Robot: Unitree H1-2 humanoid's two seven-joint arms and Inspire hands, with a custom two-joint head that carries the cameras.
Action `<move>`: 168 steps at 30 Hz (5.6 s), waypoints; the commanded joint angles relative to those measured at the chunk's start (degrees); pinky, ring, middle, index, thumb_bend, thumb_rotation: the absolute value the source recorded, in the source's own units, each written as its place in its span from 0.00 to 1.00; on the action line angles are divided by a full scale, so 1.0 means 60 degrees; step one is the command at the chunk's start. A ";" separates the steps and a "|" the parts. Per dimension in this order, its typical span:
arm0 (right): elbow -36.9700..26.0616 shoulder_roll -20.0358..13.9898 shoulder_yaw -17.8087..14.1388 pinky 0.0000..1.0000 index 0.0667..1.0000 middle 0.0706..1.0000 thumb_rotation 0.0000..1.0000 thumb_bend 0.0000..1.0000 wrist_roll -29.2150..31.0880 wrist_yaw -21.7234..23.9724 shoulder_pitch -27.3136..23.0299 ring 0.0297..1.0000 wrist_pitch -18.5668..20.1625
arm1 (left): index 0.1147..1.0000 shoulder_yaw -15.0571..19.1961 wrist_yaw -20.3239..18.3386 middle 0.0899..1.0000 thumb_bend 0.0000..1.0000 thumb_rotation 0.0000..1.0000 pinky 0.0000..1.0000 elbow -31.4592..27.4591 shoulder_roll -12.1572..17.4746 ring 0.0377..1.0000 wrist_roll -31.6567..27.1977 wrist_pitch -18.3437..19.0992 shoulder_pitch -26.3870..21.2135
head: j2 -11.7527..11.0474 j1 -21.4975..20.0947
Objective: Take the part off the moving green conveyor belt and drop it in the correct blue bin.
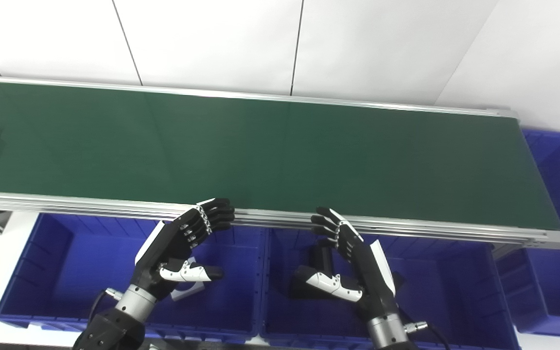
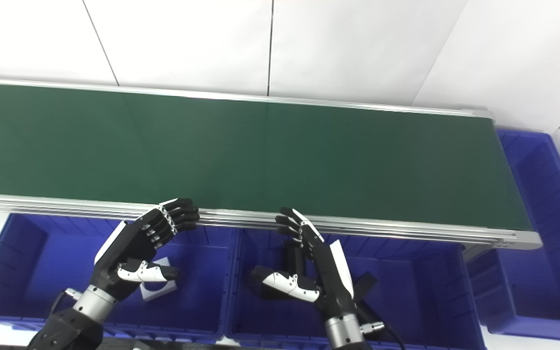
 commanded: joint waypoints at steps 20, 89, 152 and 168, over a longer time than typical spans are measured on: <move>0.0046 0.0013 -0.0113 0.69 0.84 0.80 0.37 0.73 0.0081 -0.0096 -0.0125 0.77 -0.0822 | 0.76 -0.0021 0.0060 0.78 0.95 0.19 0.79 -0.0220 -0.0090 0.79 0.0187 -0.0333 -0.0112 | -0.0087 0.0257; 0.1904 -0.0362 -0.0410 0.75 0.93 0.84 0.23 0.54 0.0855 0.0085 -0.0565 0.81 -0.2578 | 0.72 0.2064 0.1800 0.74 0.77 0.03 0.70 -0.4256 0.1589 0.73 0.3797 0.1416 -0.0730 | -0.3521 0.6417; 0.1608 -0.0479 -0.0568 0.78 0.95 0.85 0.26 0.51 0.1145 0.0362 -0.0507 0.82 -0.2420 | 0.81 -0.0808 0.2283 0.86 0.89 0.00 0.70 0.2055 0.5305 0.83 1.0650 0.2334 -0.5373 | -0.3020 0.6628; 0.1564 -0.0520 -0.0593 0.79 0.95 0.85 0.29 0.51 0.1213 0.0431 -0.0474 0.83 -0.2488 | 0.81 -0.1076 0.2437 0.88 0.88 0.00 0.67 0.3183 0.5295 0.82 1.0729 0.2422 -0.5448 | -0.2946 0.6574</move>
